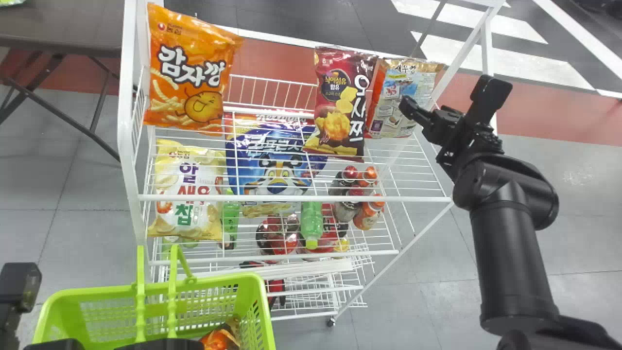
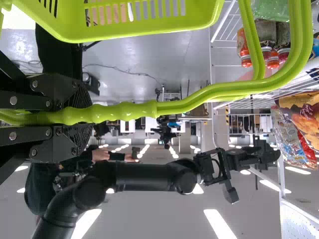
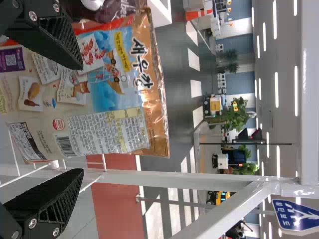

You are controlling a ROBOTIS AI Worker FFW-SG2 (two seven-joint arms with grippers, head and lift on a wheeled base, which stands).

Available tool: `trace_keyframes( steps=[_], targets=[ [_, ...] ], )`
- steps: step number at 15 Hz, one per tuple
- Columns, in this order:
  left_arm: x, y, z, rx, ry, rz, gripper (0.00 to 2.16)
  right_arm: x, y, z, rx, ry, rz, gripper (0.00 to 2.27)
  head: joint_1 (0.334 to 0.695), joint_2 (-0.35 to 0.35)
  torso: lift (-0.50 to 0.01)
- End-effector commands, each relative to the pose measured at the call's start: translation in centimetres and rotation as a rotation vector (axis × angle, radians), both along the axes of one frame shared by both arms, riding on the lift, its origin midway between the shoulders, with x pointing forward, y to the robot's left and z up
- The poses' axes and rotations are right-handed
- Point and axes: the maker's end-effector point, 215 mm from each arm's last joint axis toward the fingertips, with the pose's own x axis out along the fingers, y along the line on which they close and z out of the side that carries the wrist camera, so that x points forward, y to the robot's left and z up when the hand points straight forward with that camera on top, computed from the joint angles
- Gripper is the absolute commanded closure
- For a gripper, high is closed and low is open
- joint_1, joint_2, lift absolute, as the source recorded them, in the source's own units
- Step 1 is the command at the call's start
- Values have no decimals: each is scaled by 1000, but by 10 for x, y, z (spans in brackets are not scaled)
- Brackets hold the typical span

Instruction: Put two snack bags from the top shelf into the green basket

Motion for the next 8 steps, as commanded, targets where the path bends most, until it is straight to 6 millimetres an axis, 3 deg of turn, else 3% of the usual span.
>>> trace_keyframes(
  steps=[1,5,8],
  targets=[
    [2,-3,0,-2,5,-15,2145,9,-5,-10,-26,44,15,70,695,-350,-1],
    [3,-2,0,-3,5,-14,2145,30,30,-23,-76,87,113,87,695,-350,-1],
    [2,0,0,-4,7,-11,2145,39,26,-20,-107,82,101,174,695,-350,-1]
  ],
)
